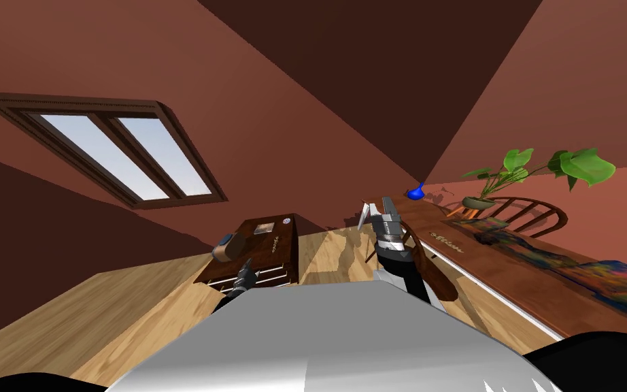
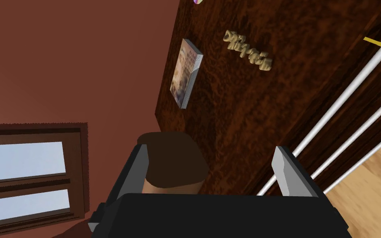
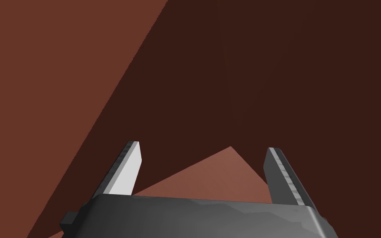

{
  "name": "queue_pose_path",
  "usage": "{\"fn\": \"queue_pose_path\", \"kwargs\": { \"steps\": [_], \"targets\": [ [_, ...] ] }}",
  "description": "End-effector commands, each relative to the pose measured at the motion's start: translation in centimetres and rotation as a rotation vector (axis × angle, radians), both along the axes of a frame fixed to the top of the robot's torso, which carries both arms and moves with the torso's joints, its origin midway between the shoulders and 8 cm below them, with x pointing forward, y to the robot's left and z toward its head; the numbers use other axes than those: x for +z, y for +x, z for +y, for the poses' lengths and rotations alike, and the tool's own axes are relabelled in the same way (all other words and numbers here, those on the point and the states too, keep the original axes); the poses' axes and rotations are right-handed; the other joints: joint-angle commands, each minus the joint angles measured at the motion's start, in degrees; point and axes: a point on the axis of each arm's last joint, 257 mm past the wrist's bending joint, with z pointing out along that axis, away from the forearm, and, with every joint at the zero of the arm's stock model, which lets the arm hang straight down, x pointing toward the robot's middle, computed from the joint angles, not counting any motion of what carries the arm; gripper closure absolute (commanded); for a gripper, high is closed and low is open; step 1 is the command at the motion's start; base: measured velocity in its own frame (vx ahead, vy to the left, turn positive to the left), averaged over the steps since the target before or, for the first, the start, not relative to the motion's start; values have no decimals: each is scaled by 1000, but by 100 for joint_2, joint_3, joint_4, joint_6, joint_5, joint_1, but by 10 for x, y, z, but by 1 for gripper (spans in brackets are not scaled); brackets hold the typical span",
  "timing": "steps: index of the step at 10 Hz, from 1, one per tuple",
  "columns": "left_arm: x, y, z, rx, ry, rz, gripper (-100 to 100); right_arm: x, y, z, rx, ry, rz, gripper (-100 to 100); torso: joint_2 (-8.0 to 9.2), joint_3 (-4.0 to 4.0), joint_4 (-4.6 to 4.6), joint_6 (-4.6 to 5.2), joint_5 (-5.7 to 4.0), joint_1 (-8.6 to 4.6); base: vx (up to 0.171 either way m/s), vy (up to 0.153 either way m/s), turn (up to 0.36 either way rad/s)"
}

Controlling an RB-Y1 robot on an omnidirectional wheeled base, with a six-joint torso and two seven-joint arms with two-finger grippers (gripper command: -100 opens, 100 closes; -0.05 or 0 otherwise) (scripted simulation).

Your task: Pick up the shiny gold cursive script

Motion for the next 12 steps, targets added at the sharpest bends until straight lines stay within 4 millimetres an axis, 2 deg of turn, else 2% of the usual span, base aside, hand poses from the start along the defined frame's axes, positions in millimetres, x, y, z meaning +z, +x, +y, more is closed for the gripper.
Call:
{"fn": "queue_pose_path", "kwargs": {
  "steps": [1,2,3,4,5,6,7,8,11,12],
  "targets": [
    [-27,-18,15,42,-34,80,-100,0,0,0,0,0,0,0,0,0,0,0,0,0,79,-89,-11],
    [-31,-21,14,43,-38,99,-100,0,0,0,0,0,0,0,-3,-1,0,0,0,-3,58,-75,2],
    [-51,-35,26,80,-67,157,-100,0,0,0,0,0,0,0,3,1,1,0,0,0,81,-87,-6],
    [-57,-39,26,83,-72,177,-100,0,0,0,0,0,0,0,-4,-2,0,0,0,-3,86,-67,4],
    [-74,-54,37,122,-101,229,-100,0,0,0,0,0,0,0,-4,-2,-1,0,0,2,109,-74,0],
    [-79,-59,37,125,-107,253,-100,0,0,0,0,0,0,0,-12,-6,-2,0,1,1,106,-49,11],
    [-93,-72,48,164,-135,294,-100,0,0,0,0,0,0,0,-13,-7,-3,0,2,10,137,-56,4],
    [-100,-79,47,168,-142,325,-100,0,0,0,0,0,0,0,-23,-12,-4,0,2,8,107,-55,7],
    [-127,-112,67,253,-207,426,-100,0,0,0,0,0,0,0,-13,-8,-3,0,3,13,115,-51,13],
    [-134,-120,66,259,-215,456,-100,0,0,0,0,0,0,0,-21,-11,-4,0,2,11,114,-35,15]
  ]
}}
